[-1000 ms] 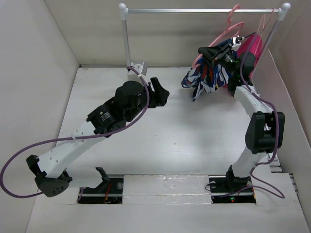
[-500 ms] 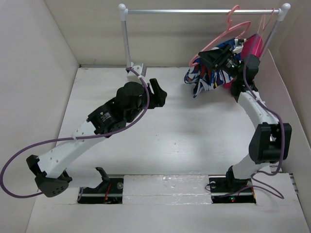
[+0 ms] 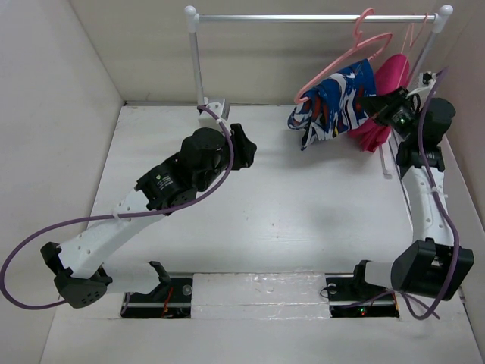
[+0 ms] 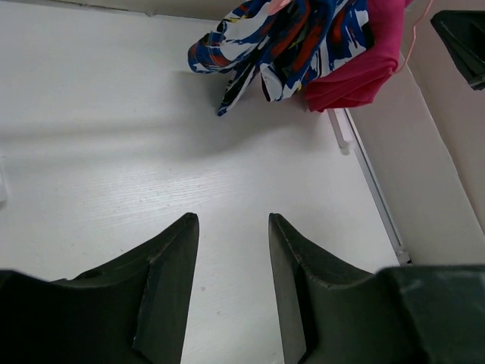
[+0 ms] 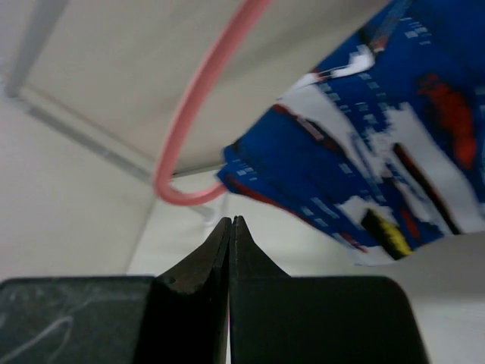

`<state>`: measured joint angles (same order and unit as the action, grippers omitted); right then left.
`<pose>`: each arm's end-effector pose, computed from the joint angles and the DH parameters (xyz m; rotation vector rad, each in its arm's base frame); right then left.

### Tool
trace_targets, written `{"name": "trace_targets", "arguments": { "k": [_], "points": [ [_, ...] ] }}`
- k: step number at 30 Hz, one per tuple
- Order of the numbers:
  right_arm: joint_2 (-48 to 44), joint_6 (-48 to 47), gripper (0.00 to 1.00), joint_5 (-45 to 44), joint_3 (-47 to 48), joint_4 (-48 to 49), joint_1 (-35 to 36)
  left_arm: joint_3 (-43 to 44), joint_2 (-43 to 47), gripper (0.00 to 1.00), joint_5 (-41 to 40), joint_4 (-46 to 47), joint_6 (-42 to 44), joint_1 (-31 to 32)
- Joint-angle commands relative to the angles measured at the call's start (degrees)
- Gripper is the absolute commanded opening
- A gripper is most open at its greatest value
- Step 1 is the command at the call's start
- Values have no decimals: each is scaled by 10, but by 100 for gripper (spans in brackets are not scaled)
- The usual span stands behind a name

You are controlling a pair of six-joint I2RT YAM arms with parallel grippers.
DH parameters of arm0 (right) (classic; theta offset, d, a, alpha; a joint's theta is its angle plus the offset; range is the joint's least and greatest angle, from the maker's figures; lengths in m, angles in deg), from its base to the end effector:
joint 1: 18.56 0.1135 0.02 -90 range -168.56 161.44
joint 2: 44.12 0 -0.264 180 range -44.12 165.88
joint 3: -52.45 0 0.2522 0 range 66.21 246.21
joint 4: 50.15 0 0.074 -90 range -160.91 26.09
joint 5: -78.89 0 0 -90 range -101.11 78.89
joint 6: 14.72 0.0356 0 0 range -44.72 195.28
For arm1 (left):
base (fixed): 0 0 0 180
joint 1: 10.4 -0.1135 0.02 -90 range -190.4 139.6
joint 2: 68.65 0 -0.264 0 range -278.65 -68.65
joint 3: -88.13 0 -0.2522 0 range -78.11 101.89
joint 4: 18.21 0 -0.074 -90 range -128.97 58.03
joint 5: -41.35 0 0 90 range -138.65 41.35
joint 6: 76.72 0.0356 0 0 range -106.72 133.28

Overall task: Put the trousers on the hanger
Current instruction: Hang the hanger with trousers onto the clothesline

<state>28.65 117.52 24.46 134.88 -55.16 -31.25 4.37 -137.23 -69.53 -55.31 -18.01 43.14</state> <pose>0.2904 -0.0442 0.4163 0.2259 1.5524 0.8694 0.1604 -0.1958 0.4587 0.0702 1.7865 -0.7694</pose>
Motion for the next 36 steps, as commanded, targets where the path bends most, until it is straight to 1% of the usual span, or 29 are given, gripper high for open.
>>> {"name": "trace_targets", "arguments": {
  "k": [1, 2, 3, 4, 5, 7, 12, 13, 17, 22, 24, 27, 30, 33, 35, 36],
  "points": [
    [25, -149, 0, -93, 68, -128, -5, -3, 10, 37, 19, 26, 13, 1],
    [47, -167, 0, -140, 86, -171, -5, -9, 9, 37, 22, 27, 14, 1],
    [59, -197, 0, -156, 101, -189, -5, -12, 12, 36, 25, 29, 13, 1],
    [70, -211, 0, -173, 125, -198, -5, -15, 13, 36, 29, 29, 13, 1],
    [91, -221, 0, -209, 135, -217, -5, -22, 14, 36, 31, 30, 14, 1],
    [114, -247, 0, -230, 162, -228, -5, -28, 19, 36, 34, 30, 11, 1],
    [187, -294, 0, -342, 217, -288, 41, -41, 25, 36, 32, 23, 12, 1],
    [197, -299, 0, -352, 224, -296, 48, -41, 26, 36, 30, 21, 12, 1],
    [235, -318, 0, -439, 243, -318, 80, -49, 25, 37, 32, 21, 15, 1],
    [272, -328, 0, -511, 267, -327, 110, -57, 22, 36, 33, 21, 15, 1],
    [289, -330, 0, -577, 266, -311, 131, -60, 25, 37, 29, 21, 18, 1],
    [303, -327, 0, -588, 266, -296, 131, -63, 27, 37, 24, 20, 18, 1],
    [332, -314, 0, -618, 274, -284, 131, -69, 27, 37, 18, 16, 18, 1],
    [367, -305, 0, -613, 293, -271, 131, -77, 31, 37, 13, 11, 17, 1],
    [387, -299, 0, -584, 313, -253, 126, -81, 29, 37, 9, 7, 16, 1],
    [410, -293, 0, -576, 321, -245, 126, -82, 29, 37, 4, 4, 16, 1]
  ]
}}
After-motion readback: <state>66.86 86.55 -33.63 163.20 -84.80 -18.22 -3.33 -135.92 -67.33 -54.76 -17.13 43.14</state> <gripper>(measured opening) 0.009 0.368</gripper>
